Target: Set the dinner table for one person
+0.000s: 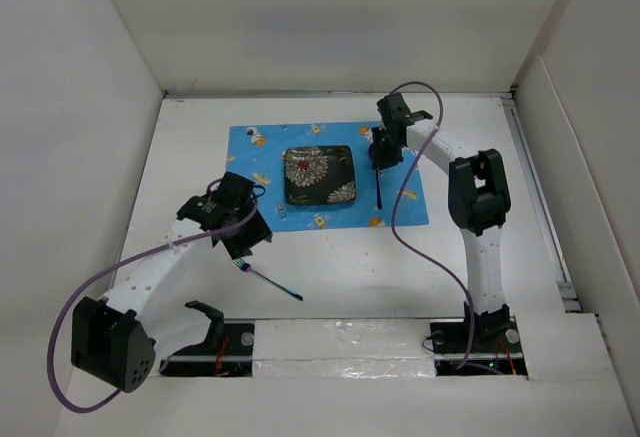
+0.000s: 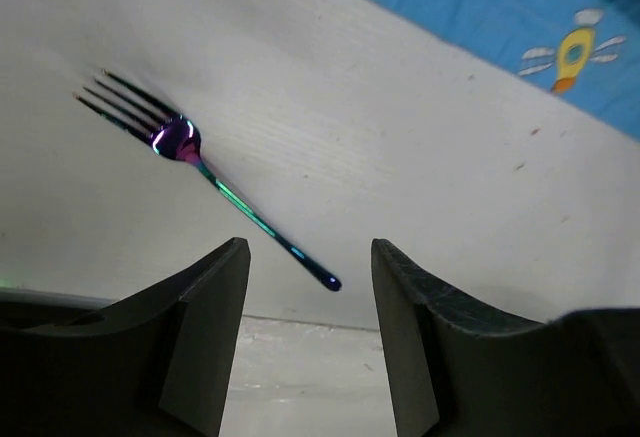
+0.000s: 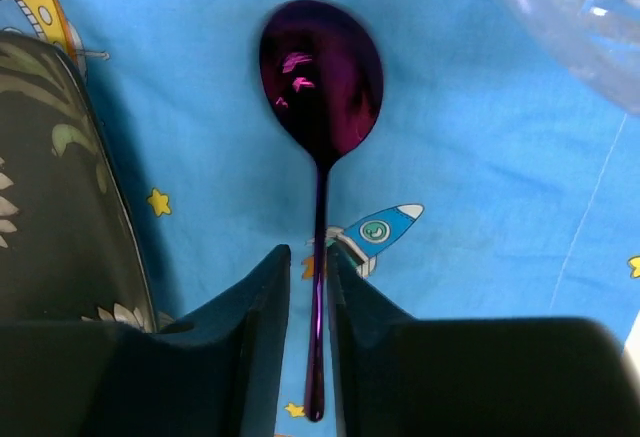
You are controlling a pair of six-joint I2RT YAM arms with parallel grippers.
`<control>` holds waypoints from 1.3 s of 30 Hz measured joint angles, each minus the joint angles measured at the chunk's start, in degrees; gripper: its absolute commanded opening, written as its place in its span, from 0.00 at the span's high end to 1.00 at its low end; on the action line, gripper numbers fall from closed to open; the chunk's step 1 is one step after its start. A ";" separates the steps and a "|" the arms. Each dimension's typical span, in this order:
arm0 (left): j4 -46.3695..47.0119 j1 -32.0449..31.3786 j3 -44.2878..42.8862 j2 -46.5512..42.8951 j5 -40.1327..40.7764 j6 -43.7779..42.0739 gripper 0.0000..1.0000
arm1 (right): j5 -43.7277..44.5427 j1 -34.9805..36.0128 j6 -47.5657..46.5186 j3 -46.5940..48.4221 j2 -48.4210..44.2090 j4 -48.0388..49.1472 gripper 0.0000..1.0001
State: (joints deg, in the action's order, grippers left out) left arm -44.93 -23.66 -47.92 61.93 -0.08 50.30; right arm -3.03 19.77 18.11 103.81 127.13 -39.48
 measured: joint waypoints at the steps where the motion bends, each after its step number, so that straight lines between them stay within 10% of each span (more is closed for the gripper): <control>1: -0.24 -0.50 0.66 0.87 -0.48 0.31 0.53 | 0.11 0.00 0.15 0.00 0.00 0.22 0.63; 7: -1.60 -1.79 4.04 3.26 -2.78 1.95 0.53 | -0.09 0.04 0.98 -0.92 -1.18 1.31 0.50; 21: 0.39 -1.81 9.03 5.33 -2.25 9.05 0.60 | -4.15 8.09 2.12 -18.49 -31.63 8.90 0.52; 33: 5.01 -1.79 11.56 13.09 -1.42 14.62 0.63 | -8.46 8.22 1.31 -23.69 -36.48 9.46 0.53; 39: 5.57 -2.29 10.40 15.30 -1.73 16.65 1.00 | -11.65 4.42 1.33 -23.71 -41.55 10.34 0.53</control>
State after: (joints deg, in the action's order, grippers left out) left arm -39.35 -25.96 -37.52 77.23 -1.80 66.96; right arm -14.68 24.18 19.44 80.09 85.58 -29.15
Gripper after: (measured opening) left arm 0.075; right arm 0.472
